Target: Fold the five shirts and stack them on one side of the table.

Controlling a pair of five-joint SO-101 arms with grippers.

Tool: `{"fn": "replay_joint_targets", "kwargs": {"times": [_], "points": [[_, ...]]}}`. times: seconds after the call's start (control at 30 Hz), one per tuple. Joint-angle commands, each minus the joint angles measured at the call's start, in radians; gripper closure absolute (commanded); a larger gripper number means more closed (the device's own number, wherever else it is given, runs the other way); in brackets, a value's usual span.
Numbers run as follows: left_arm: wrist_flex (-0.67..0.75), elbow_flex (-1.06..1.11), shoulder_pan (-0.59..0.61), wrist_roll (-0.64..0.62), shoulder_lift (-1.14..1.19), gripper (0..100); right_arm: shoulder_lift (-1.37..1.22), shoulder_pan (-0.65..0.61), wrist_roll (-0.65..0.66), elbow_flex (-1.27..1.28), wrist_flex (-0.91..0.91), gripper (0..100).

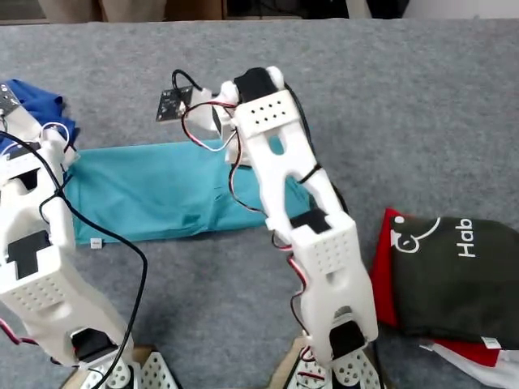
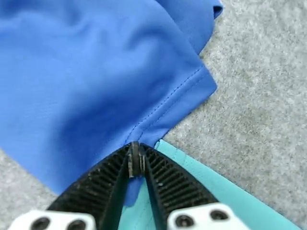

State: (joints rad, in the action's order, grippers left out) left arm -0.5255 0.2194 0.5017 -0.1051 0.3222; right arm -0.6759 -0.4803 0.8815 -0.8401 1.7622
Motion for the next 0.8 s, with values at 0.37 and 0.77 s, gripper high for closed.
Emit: {"fn": "replay_joint_targets", "kwargs": {"times": [0.37,0.77], "points": [[0.003,-0.060,-0.008,-0.008,-0.008,98,0.312,0.096,-0.391,0.527,-0.242,97.5],[-0.818,-0.657,-0.012,0.147,0.058,90,0.320,0.340,-0.423,0.647,-0.114,97.6]]}}
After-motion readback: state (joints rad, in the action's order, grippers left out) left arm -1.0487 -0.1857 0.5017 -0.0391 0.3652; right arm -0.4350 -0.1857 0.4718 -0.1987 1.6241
